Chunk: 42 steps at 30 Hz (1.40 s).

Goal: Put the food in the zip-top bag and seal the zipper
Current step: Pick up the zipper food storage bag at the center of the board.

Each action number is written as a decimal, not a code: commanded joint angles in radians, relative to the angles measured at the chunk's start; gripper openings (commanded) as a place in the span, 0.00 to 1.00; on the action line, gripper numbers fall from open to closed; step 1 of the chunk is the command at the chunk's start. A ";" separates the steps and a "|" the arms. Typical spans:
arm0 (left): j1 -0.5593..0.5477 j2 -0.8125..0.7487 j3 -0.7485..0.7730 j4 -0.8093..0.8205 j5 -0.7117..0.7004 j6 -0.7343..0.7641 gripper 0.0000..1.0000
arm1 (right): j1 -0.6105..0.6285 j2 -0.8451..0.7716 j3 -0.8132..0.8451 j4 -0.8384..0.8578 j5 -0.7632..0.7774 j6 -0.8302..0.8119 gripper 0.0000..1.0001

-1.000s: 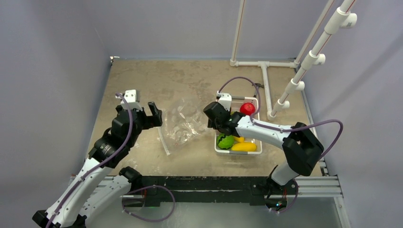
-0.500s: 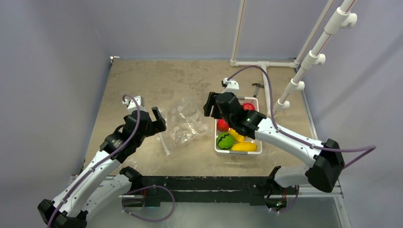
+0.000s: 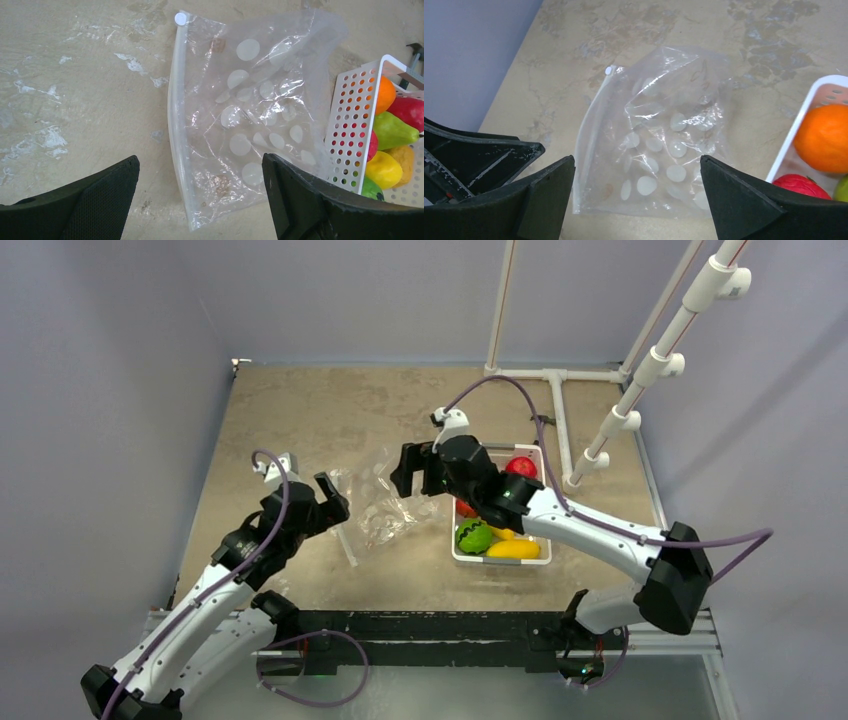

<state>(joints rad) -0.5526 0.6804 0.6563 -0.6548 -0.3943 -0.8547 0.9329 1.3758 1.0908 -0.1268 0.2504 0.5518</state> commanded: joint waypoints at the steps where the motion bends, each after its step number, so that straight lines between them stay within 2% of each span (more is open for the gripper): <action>1: -0.003 -0.017 0.013 -0.003 -0.019 -0.040 0.91 | 0.040 0.076 0.086 0.056 0.004 -0.054 0.99; 11: -0.003 -0.105 0.061 -0.076 -0.045 -0.052 0.91 | 0.061 0.280 0.197 -0.010 0.122 -0.038 0.99; 23: -0.003 -0.131 0.103 -0.115 -0.057 -0.032 0.92 | 0.077 0.438 0.254 -0.045 0.154 -0.029 0.99; 26: -0.003 -0.131 0.103 -0.119 -0.058 -0.028 0.92 | 0.078 0.460 0.257 -0.048 0.156 -0.028 0.95; 29: -0.003 -0.135 0.105 -0.121 -0.058 -0.027 0.92 | 0.079 0.477 0.255 -0.048 0.159 -0.026 0.84; 33: -0.003 -0.141 0.113 -0.127 -0.065 -0.023 0.92 | 0.080 0.488 0.252 -0.051 0.161 -0.024 0.62; 38: -0.003 -0.145 0.114 -0.130 -0.071 -0.024 0.93 | 0.080 0.477 0.240 -0.046 0.167 -0.023 0.23; 40: -0.003 -0.147 0.112 -0.130 -0.073 -0.024 0.93 | 0.080 0.465 0.233 -0.040 0.168 -0.023 0.00; 42: -0.002 -0.146 0.113 -0.130 -0.072 -0.026 0.93 | 0.080 0.447 0.221 -0.028 0.167 -0.021 0.00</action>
<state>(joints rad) -0.5526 0.5396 0.7296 -0.7925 -0.4496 -0.8799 1.0077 1.8744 1.3029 -0.1719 0.3920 0.5255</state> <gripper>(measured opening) 0.926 0.021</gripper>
